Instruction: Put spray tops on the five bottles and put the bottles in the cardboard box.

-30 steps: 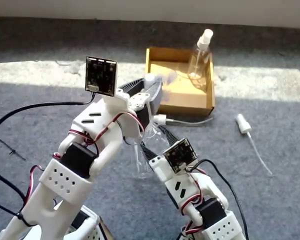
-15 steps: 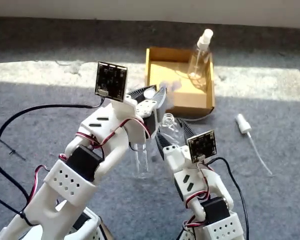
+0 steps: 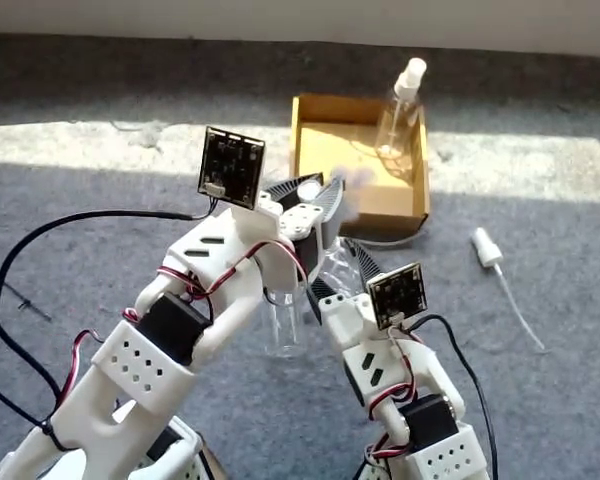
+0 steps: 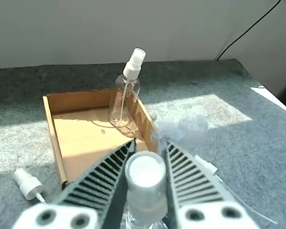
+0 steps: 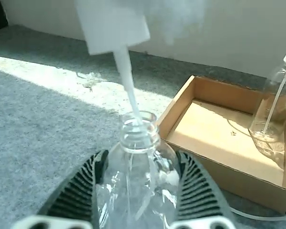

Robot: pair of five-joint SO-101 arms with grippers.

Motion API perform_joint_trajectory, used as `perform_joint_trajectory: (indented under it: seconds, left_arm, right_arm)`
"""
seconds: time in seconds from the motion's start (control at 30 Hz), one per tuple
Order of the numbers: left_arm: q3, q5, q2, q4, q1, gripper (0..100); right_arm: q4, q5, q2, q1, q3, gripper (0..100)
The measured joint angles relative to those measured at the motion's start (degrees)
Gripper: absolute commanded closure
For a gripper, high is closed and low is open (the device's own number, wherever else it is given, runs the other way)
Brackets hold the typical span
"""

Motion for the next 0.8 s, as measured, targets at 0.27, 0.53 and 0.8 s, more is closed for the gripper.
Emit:
perform_joint_trajectory:
  seconds: [0.27, 0.53, 0.8]
  left_arm:
    - [2.11, -4.22, 0.18, 0.0, 0.26, 84]
    - [-2.2, -4.57, 0.18, 0.0, -3.87, 84]
    - [3.25, -4.57, 0.35, 0.0, -10.81, 84]
  right_arm:
    - [0.0, 0.0, 0.0, -0.26, 0.0, 99.5]
    - [0.0, 0.0, 0.0, -0.26, 0.0, 99.5]
    - [0.0, 0.0, 0.0, -0.26, 0.0, 99.5]
